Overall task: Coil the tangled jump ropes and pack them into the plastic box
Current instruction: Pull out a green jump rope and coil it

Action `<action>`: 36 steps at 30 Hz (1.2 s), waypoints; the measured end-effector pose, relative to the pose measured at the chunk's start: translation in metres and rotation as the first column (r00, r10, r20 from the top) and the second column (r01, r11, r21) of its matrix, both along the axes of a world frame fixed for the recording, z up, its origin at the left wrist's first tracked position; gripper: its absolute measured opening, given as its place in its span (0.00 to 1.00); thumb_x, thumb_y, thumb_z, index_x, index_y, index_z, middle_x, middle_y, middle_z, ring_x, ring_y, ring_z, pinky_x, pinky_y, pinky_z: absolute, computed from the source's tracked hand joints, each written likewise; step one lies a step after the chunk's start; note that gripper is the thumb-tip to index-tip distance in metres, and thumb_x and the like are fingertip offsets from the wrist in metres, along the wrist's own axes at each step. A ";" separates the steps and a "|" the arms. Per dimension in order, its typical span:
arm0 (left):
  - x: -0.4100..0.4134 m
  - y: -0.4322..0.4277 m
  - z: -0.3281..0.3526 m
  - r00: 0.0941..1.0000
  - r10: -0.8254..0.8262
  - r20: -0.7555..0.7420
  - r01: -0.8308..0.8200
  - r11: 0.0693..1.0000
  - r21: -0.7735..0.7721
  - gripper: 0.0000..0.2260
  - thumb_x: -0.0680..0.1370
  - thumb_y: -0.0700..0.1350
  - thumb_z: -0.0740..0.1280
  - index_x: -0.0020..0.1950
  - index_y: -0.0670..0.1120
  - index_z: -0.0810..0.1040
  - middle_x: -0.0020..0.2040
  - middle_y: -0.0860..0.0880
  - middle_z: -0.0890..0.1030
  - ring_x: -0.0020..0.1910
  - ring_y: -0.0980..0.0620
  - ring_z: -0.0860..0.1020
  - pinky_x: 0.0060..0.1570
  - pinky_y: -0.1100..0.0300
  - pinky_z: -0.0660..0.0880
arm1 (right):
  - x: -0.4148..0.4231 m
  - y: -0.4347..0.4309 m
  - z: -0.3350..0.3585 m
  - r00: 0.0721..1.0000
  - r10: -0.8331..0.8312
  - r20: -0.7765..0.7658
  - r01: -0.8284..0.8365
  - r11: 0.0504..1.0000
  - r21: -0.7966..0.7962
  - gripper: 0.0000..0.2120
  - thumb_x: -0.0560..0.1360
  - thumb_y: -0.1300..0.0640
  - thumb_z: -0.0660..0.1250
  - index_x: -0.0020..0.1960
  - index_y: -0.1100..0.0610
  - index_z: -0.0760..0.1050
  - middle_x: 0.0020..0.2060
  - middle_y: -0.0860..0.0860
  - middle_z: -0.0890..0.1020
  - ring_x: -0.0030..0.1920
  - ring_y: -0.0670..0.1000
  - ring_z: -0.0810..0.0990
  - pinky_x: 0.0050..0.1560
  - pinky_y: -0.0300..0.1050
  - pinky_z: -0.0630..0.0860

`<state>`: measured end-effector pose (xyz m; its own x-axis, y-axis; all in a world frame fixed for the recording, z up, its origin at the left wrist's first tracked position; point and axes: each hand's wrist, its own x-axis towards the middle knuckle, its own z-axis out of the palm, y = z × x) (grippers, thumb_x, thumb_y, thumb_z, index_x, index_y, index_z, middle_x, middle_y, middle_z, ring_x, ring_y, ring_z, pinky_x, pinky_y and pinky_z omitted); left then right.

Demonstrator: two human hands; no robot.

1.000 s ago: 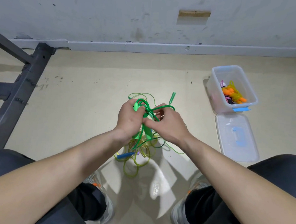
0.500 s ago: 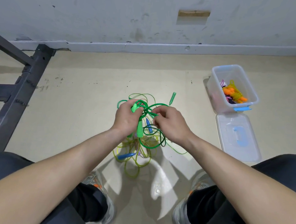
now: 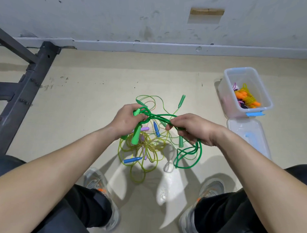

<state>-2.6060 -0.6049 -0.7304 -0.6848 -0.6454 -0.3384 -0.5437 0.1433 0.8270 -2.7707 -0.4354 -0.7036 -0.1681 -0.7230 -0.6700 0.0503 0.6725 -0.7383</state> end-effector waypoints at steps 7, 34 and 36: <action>0.001 -0.004 -0.013 0.994 0.076 0.077 -0.060 0.979 -0.193 0.07 0.79 0.40 0.68 0.53 0.48 0.83 0.46 0.50 0.83 0.46 0.49 0.79 0.48 0.59 0.72 | 0.004 0.002 -0.017 0.940 -0.318 -0.125 0.316 0.948 -0.035 0.32 0.82 0.50 0.62 0.81 0.43 0.50 0.50 0.58 0.79 0.35 0.60 0.82 0.39 0.50 0.80; -0.004 0.015 0.010 0.972 0.163 -0.169 -0.198 0.957 -0.212 0.07 0.79 0.41 0.67 0.53 0.51 0.82 0.44 0.54 0.84 0.47 0.49 0.82 0.55 0.49 0.79 | 0.028 -0.009 -0.014 0.733 -0.276 -0.622 0.011 0.919 -0.394 0.10 0.77 0.54 0.67 0.58 0.47 0.78 0.53 0.45 0.77 0.50 0.45 0.77 0.52 0.39 0.71; -0.005 0.020 0.014 0.973 0.138 -0.187 -0.179 0.957 -0.229 0.08 0.78 0.41 0.67 0.53 0.51 0.82 0.45 0.54 0.84 0.47 0.50 0.82 0.55 0.49 0.78 | 0.034 -0.014 -0.011 0.777 -0.243 -0.581 0.007 0.926 -0.378 0.07 0.76 0.52 0.69 0.54 0.48 0.78 0.50 0.44 0.79 0.48 0.46 0.79 0.49 0.40 0.73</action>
<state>-2.6115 -0.5850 -0.7162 -0.6003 -0.7983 -0.0477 -0.4325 0.2739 0.8590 -2.7366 -0.4499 -0.7151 -0.5576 -0.8225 -0.1122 -0.4214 0.3968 -0.8155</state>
